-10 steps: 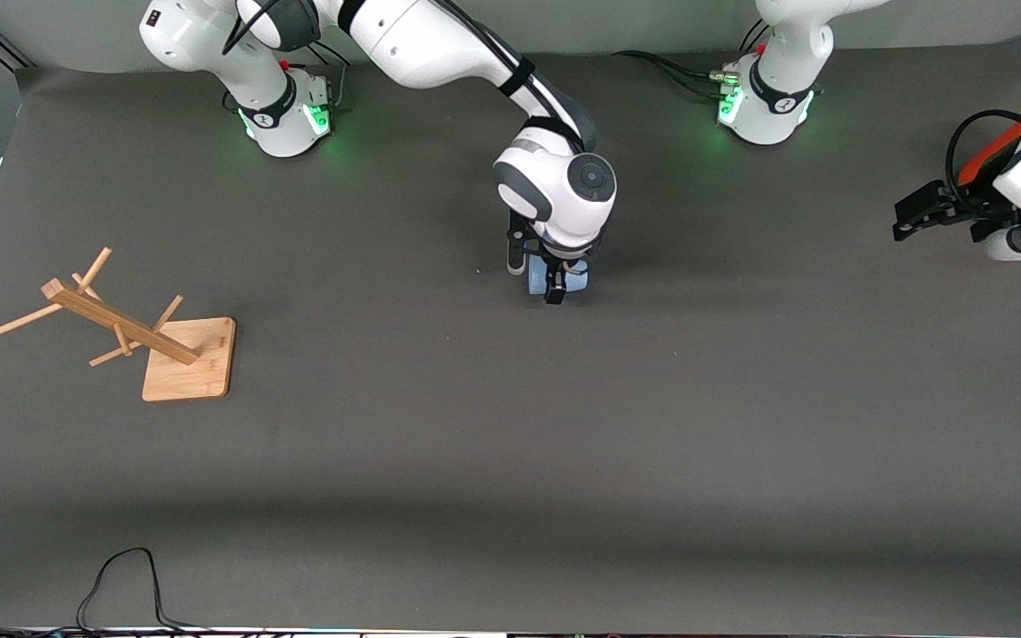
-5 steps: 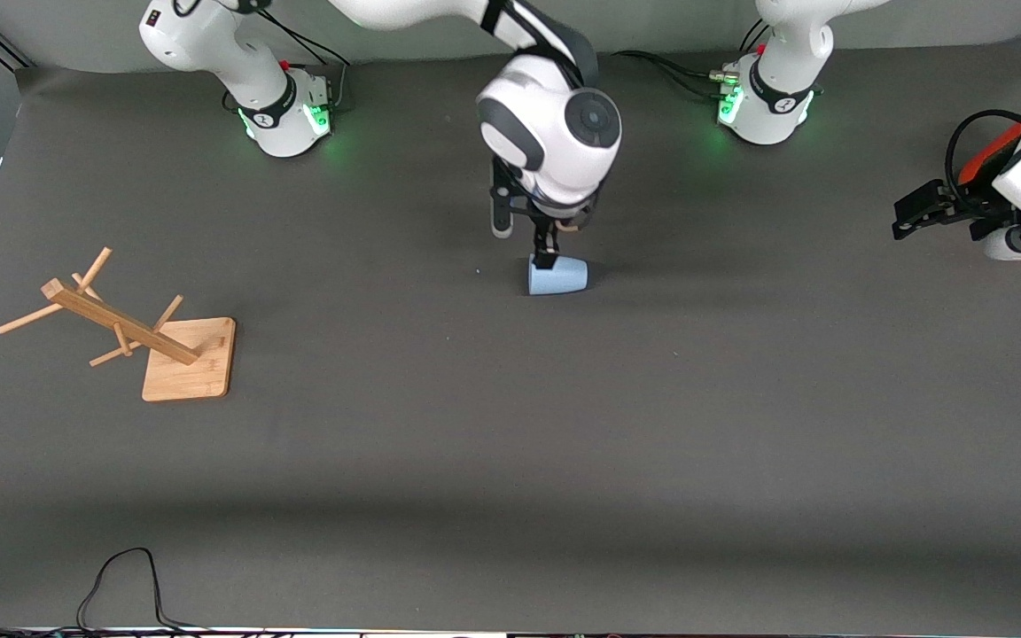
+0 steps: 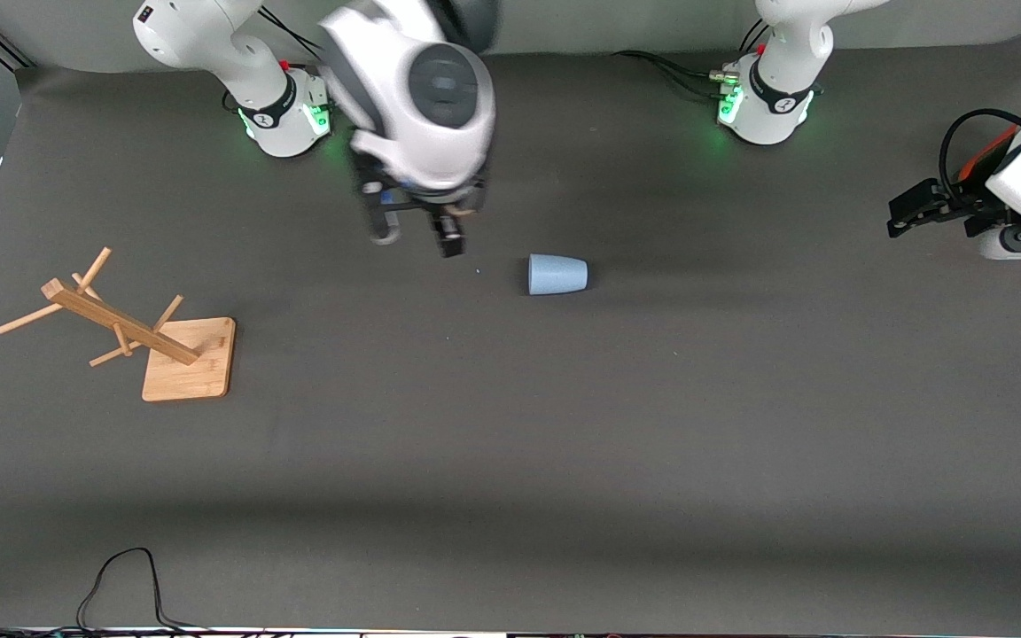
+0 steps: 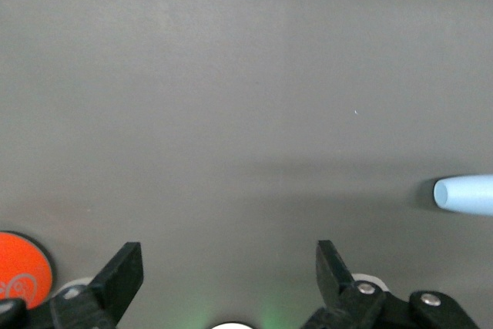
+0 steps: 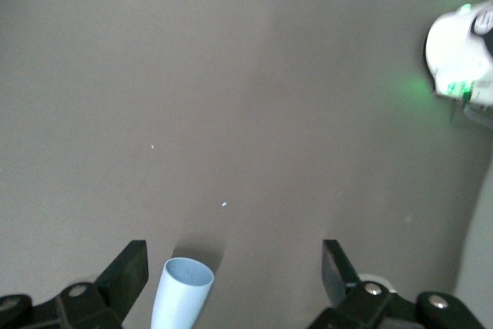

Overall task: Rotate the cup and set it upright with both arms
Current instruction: 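Open the right gripper and withdraw it toward the stand, then reach the left gripper to the lying cup and grasp its rim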

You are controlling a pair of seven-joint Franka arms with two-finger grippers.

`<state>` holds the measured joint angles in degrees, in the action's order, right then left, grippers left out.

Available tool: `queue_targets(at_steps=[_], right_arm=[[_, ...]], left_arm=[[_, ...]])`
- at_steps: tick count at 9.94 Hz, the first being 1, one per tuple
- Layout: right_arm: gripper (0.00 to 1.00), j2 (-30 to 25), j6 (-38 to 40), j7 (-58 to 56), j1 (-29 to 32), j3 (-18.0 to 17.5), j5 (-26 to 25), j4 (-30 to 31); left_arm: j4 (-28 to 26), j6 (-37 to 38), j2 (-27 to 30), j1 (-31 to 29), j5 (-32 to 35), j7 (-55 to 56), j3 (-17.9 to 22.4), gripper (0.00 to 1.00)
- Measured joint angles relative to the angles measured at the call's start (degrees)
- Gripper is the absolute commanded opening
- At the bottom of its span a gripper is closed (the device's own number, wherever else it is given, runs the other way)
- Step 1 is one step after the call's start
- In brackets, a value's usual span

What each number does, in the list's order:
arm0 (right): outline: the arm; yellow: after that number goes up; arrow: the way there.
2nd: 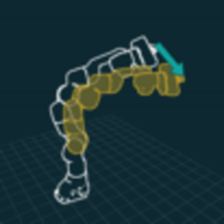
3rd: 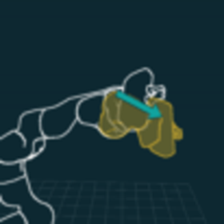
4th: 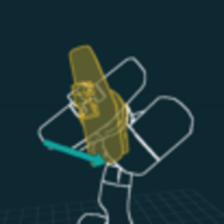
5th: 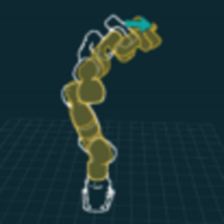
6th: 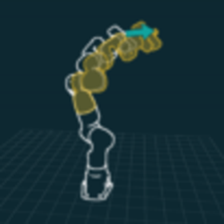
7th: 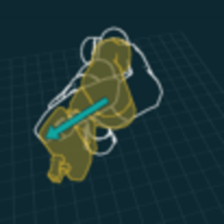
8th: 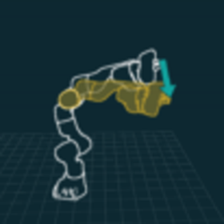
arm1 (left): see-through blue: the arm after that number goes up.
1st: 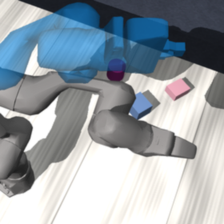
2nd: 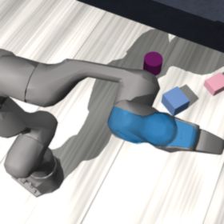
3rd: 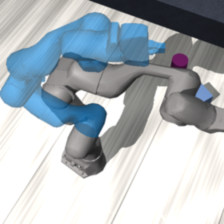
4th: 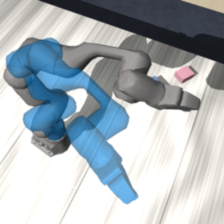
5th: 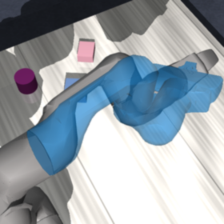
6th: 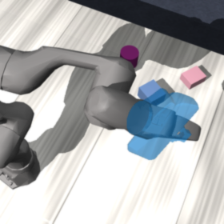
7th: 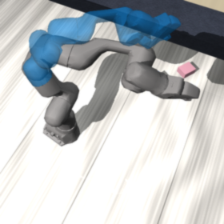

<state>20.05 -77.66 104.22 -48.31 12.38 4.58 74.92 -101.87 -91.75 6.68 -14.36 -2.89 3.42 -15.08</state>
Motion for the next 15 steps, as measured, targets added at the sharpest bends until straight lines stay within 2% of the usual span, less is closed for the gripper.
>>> queue_targets(at_steps=[3,6,8,10,12,15], right_arm=[[1.00,-7.49,1.43,-22.08,10.77,0.10,-0.14,3.35],[1.00,-13.86,1.43,-50.44,26.48,-1.56,-0.26,7.73],[1.00,-15.22,1.28,-66.61,35.74,-3.50,-0.74,8.45],[1.00,-15.34,-0.37,-78.16,43.04,-6.29,-0.98,9.06],[1.00,-16.35,-5.16,-86.62,46.71,-8.65,-1.74,11.97],[1.00,-17.24,-9.39,-99.19,48.08,-9.33,-3.15,13.97]], left_arm=[[0.23,0.14,-0.15,1.07,0.15,5.82,-3.09,1.00],[0.30,0.13,-1.27,1.94,1.01,16.22,-11.48,1.00],[0.34,0.02,-2.62,2.19,2.42,22.99,-17.99,1.00],[0.36,-0.22,-4.18,2.56,3.77,28.63,-24.10,1.00],[0.35,-1.51,-6.98,7.07,8.08,37.08,-26.83,1.00],[0.34,-4.55,-14.01,18.06,15.15,50.06,-27.25,1.00]])
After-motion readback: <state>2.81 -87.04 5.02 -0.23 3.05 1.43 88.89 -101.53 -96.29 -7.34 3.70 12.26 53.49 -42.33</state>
